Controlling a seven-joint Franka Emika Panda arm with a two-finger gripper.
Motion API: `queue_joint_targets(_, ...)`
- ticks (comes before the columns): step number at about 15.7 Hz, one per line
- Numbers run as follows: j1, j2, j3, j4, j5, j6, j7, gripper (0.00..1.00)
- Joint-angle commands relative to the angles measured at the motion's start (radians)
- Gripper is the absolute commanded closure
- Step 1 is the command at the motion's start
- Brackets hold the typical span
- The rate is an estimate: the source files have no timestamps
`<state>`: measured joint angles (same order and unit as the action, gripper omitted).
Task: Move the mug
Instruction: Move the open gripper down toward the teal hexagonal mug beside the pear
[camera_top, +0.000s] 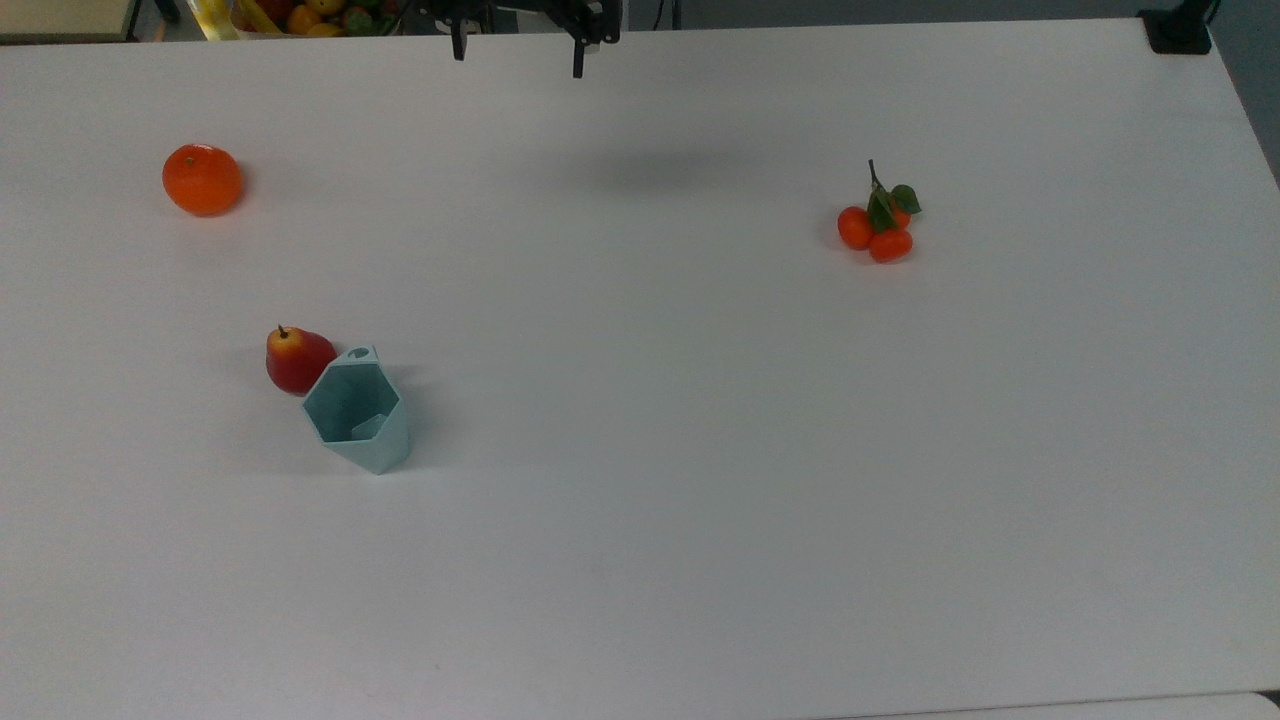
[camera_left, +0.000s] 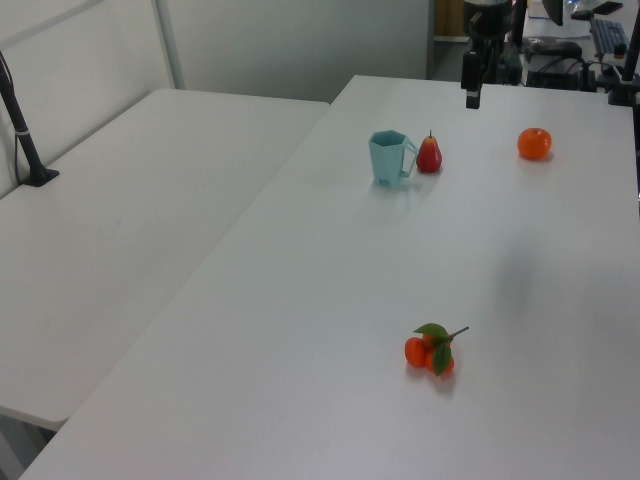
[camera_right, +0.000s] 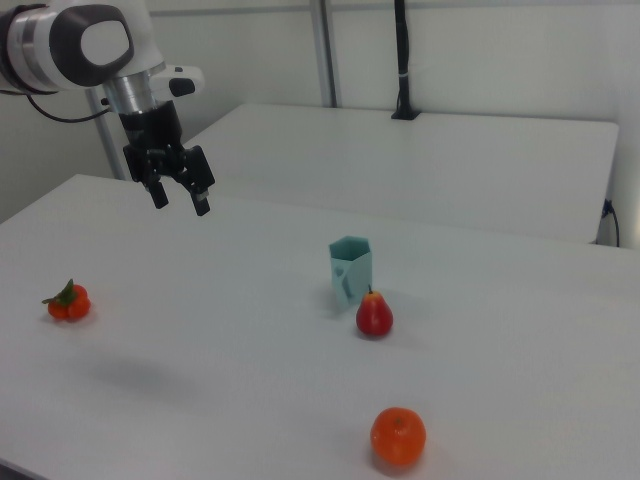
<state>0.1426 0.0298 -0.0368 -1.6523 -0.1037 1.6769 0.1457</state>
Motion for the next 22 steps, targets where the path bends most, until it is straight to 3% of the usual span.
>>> queue_joint_targets(1, 0.005, -0.010, -0.005, -0.018, 0.016, 0.017, -0.001, 0.00)
queue_joint_targets(8, 0.002, -0.007, -0.005, -0.018, 0.016, 0.023, -0.014, 0.00)
queue_joint_targets(12, -0.049, 0.021, -0.003, -0.015, 0.015, 0.102, -0.083, 0.00)
queue_joint_targets(22, -0.165, 0.186, -0.005, -0.006, -0.001, 0.336, -0.257, 0.00)
